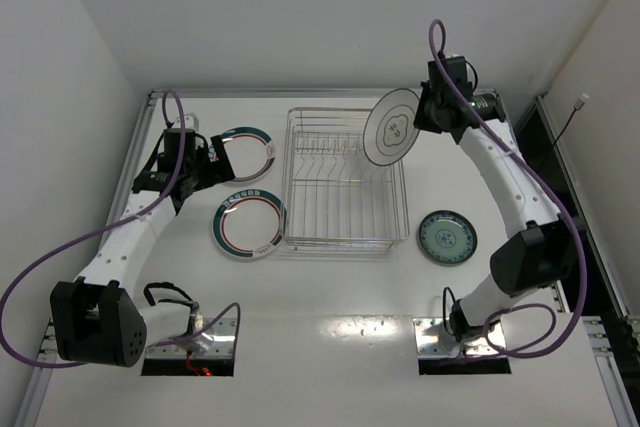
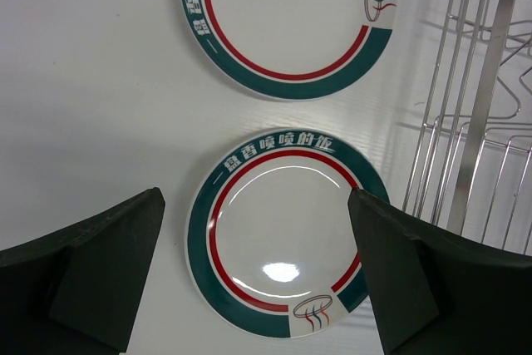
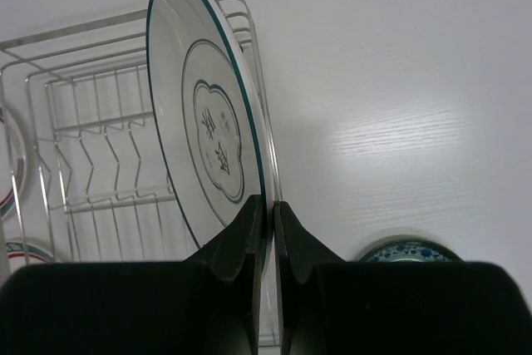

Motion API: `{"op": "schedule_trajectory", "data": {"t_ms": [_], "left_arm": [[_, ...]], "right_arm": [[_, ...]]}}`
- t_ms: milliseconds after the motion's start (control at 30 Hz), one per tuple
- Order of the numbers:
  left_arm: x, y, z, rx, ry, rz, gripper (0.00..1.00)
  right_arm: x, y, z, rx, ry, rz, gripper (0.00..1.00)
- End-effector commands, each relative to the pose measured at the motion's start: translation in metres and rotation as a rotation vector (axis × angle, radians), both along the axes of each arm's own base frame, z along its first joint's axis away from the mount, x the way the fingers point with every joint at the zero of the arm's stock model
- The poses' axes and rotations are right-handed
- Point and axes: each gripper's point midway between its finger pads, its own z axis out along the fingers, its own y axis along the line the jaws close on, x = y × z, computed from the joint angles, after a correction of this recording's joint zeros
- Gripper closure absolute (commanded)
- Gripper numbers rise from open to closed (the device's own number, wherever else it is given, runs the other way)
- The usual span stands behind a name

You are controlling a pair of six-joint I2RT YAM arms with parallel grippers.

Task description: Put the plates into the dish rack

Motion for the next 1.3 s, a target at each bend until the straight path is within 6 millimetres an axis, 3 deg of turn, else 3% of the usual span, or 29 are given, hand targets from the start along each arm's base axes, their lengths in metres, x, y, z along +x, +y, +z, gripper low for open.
{"op": "schedule_trajectory", "data": {"t_ms": [0,333,800,1100,1167,1267], "left_arm": [[0.009,-0.001,0.013,0.012,-0.044,-0.010,0.09],[0.009,-0.001,0.013,0.012,-0.044,-0.010,0.09],[0.009,-0.003,0.013,0.006,-0.044,-0.017,0.09],[0.009,-0.003,0.013,0.006,-0.044,-0.017,0.09],[0.009,-0.003,0.013,0.006,-0.044,-0.017,0.09],[0.009,-0.003,0.013,0.006,-0.044,-0.017,0.09]], "right_arm": [[0.012,-0.005,0.027,-0.091,-0.081,-0.061,1.00],[0.013,0.008,0.017,-0.195,-0.054,-0.073,1.00],[0.003,0.000,0.018,-0.270,-0.049,-0.120,1.00],[0.020,0.035,-0.011,-0.301,0.016,-0.005,1.00],[0.020,0.043,-0.024,-0.337,0.045,0.007,1.00],[0.018,0.052,-0.026,-0.357,0.044,0.019,1.00]]}}
